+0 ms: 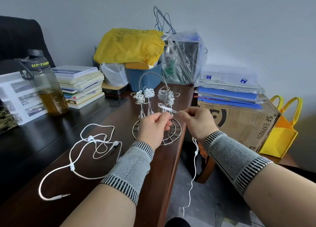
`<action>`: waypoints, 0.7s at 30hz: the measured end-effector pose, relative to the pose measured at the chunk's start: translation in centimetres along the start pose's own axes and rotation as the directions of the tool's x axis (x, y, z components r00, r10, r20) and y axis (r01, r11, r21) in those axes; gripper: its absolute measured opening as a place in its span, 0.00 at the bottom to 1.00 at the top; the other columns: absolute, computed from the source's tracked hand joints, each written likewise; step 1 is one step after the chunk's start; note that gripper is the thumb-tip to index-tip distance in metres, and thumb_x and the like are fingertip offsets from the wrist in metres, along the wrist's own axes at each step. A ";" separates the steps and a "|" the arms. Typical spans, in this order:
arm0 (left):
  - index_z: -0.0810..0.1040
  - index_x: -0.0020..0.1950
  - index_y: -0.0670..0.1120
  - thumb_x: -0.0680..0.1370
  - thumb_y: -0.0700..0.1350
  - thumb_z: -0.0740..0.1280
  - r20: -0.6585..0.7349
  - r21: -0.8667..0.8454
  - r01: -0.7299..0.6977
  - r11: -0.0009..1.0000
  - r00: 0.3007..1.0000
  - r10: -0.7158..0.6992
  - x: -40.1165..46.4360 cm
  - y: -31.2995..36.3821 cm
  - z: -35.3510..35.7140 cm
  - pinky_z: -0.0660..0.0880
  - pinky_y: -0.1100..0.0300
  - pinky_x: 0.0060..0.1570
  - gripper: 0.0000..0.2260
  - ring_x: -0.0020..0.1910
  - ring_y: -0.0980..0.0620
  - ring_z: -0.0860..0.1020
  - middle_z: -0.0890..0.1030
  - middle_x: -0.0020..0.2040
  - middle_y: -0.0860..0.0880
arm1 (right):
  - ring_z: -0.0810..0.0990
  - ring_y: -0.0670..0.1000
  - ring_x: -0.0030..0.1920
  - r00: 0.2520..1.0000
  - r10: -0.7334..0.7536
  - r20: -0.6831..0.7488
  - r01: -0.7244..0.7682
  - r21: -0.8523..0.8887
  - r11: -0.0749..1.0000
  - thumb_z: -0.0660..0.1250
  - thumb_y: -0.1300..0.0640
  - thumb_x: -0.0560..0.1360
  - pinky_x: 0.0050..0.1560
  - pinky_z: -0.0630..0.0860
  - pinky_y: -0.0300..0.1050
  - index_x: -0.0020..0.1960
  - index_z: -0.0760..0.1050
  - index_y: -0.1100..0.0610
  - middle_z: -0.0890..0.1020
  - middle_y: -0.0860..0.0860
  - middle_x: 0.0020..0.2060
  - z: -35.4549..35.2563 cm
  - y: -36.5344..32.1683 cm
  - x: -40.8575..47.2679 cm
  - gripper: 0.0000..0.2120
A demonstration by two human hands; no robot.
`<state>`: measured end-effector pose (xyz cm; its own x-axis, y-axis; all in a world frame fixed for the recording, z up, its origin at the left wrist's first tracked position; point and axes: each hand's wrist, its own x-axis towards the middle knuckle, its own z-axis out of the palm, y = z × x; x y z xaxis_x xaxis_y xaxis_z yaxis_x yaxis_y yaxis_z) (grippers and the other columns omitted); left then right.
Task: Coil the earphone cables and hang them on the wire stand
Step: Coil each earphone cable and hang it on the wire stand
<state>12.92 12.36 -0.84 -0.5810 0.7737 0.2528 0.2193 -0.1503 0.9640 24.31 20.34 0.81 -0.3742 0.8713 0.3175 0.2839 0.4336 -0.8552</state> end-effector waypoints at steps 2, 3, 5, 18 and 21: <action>0.84 0.42 0.50 0.79 0.45 0.67 0.018 0.020 0.007 1.000 1.000 -0.008 -0.1 -0.1 -0.1 0.81 0.57 0.43 0.08 0.34 0.57 0.81 0.83 0.34 0.50 | 0.67 0.39 0.20 1.000 0.020 -0.009 -0.019 0.042 0.999 0.69 0.54 0.75 0.26 0.65 0.33 0.32 0.75 0.54 0.70 0.42 0.18 0.1 -0.2 0.2 0.13; 0.84 0.41 0.51 0.79 0.46 0.67 0.028 0.033 0.007 0.999 1.000 -0.008 -0.1 -0.3 -0.1 0.81 0.52 0.44 0.09 0.36 0.51 0.83 0.84 0.36 0.46 | 0.67 0.39 0.19 0.999 0.030 -0.009 -0.030 0.056 0.998 0.70 0.55 0.74 0.26 0.65 0.33 0.31 0.75 0.54 0.70 0.41 0.17 0.2 -0.3 0.2 0.14; 0.84 0.38 0.51 0.79 0.46 0.68 0.043 0.033 -0.002 0.999 0.999 0.001 -0.3 -0.4 -0.3 0.81 0.43 0.43 0.10 0.41 0.37 0.83 0.83 0.39 0.36 | 0.67 0.40 0.20 0.999 0.047 -0.002 -0.047 0.073 0.996 0.70 0.55 0.74 0.27 0.65 0.34 0.31 0.75 0.54 0.71 0.42 0.18 0.3 -0.4 0.3 0.14; 0.83 0.46 0.45 0.79 0.46 0.68 -0.038 -0.064 0.037 0.997 0.998 -0.039 0.0 -0.7 -0.5 0.81 0.56 0.35 0.06 0.36 0.59 0.83 0.84 0.35 0.53 | 0.75 0.47 0.32 0.995 0.029 0.097 -0.034 0.053 0.998 0.70 0.57 0.74 0.39 0.75 0.44 0.36 0.80 0.61 0.80 0.53 0.31 1.2 -0.3 -0.2 0.10; 0.82 0.43 0.49 0.78 0.47 0.69 -0.127 -0.102 0.028 0.994 0.991 -0.041 0.3 -1.1 -0.6 0.81 0.55 0.37 0.05 0.34 0.60 0.82 0.83 0.33 0.54 | 0.74 0.47 0.32 0.990 0.041 0.133 -0.045 0.031 0.998 0.70 0.57 0.73 0.37 0.73 0.41 0.37 0.80 0.61 0.78 0.53 0.30 1.4 -0.2 -0.2 0.09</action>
<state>12.08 12.38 -1.75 -0.6840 0.6950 0.2218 0.1219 -0.1908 0.9740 23.11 19.73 0.33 -0.4763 0.8499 0.2254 0.2728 0.3865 -0.8810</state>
